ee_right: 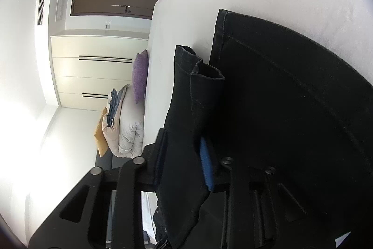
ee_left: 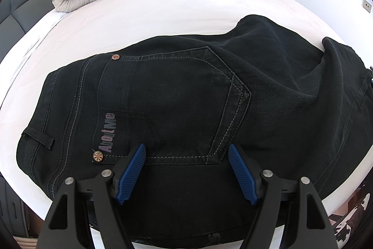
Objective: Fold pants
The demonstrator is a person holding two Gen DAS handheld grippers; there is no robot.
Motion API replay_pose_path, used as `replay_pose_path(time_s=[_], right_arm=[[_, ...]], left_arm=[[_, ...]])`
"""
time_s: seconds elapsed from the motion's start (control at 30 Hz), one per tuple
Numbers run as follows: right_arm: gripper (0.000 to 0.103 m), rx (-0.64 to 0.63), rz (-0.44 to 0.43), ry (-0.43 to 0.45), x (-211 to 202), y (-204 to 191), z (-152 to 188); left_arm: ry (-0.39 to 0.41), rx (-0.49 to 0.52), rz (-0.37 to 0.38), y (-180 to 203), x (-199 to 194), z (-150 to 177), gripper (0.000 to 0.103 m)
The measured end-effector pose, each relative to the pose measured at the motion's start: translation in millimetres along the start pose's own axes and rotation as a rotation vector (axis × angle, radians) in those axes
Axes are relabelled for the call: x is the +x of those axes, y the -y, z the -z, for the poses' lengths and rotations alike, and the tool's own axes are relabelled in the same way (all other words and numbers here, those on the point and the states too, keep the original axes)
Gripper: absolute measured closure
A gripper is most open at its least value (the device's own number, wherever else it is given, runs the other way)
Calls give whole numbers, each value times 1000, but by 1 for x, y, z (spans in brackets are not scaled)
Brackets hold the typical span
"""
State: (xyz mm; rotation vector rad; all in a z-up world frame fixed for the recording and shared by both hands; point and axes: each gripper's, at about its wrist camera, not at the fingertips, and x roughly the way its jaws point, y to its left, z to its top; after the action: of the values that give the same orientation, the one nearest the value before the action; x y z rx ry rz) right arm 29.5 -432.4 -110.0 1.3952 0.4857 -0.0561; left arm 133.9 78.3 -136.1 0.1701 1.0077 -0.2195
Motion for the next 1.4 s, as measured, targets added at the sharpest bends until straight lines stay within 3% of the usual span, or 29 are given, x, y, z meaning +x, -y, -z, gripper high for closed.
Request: replay_pose_path(time_s=[0.17,0.53,0.8,1.4], right_arm=[[101,-62,56,0,4,-4,-7],[102,-218,126,27,-31,-29,-14],[102,-152,255,44,-87,16,3],[102,-113,259,59,-119,38,18]], left_arm=[[1,0,0,0,0,0,27],[4,-3,3,1,1,0,27],[9,-2,1,3,0,-2,26],[24,-6,3,4,-8,7,21]])
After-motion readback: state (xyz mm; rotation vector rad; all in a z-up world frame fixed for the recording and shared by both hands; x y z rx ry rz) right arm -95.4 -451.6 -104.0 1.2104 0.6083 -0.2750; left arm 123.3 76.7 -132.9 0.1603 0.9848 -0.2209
